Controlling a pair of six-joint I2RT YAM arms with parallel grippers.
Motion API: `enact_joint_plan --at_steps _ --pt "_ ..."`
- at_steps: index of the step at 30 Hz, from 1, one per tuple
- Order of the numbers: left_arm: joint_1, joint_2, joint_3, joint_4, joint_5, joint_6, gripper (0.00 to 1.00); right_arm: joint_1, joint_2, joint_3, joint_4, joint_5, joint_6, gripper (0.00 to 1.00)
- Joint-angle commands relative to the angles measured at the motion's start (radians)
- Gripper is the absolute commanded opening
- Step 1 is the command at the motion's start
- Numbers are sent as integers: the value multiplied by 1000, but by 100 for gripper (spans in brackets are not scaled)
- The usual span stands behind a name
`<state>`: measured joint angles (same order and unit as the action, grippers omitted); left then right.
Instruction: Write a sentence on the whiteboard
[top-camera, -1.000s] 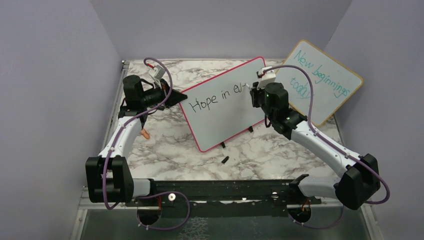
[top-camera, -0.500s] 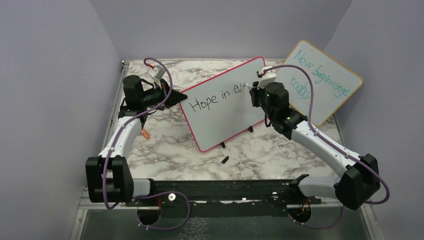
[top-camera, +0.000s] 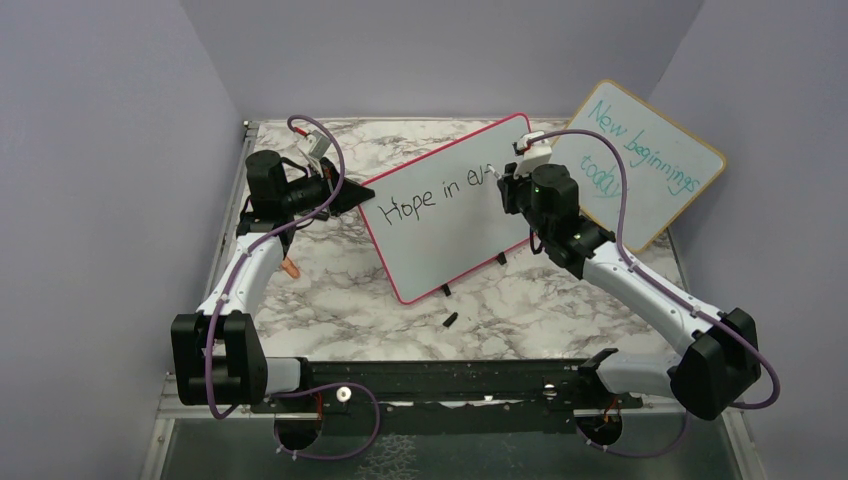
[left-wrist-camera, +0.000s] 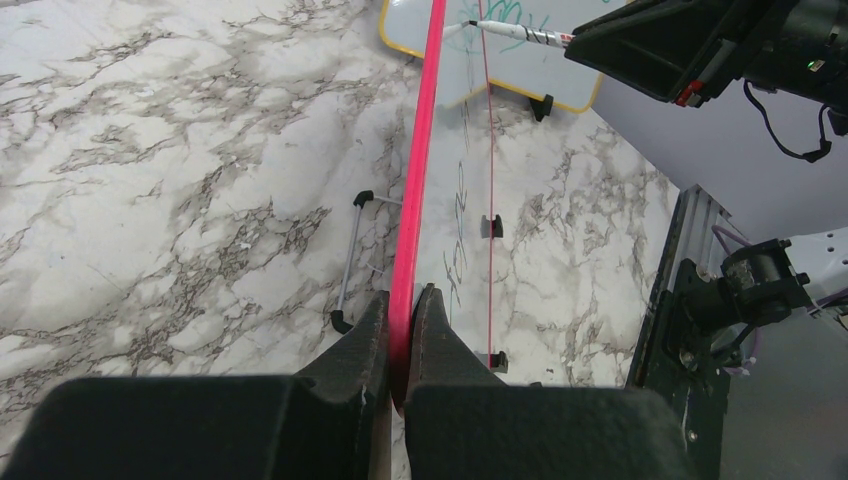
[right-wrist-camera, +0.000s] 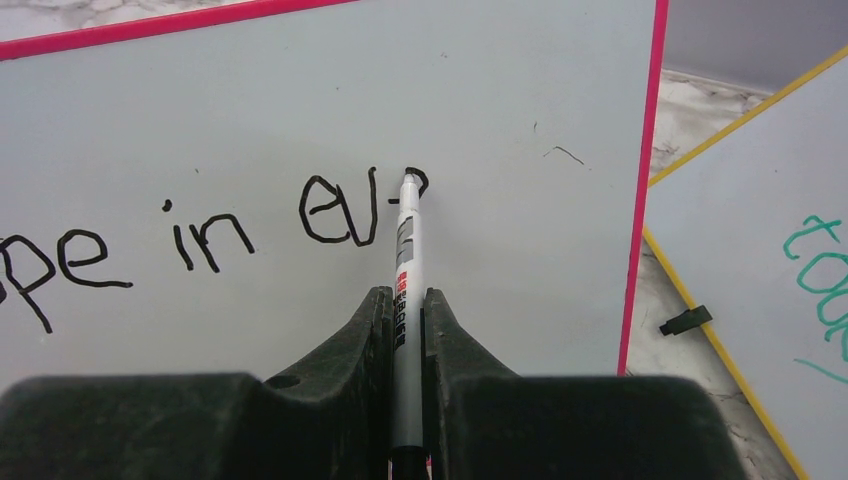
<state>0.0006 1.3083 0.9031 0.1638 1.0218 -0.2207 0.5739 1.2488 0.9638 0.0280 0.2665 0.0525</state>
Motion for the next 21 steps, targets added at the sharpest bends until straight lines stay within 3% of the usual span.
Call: enact_joint_plan --at_steps 1,21 --pt "-11 43 -31 -109 -71 163 0 -2 -16 2 -8 -68 13 1" --pt "-11 41 -32 -109 -71 163 0 -2 -29 -45 -101 -36 28 1"
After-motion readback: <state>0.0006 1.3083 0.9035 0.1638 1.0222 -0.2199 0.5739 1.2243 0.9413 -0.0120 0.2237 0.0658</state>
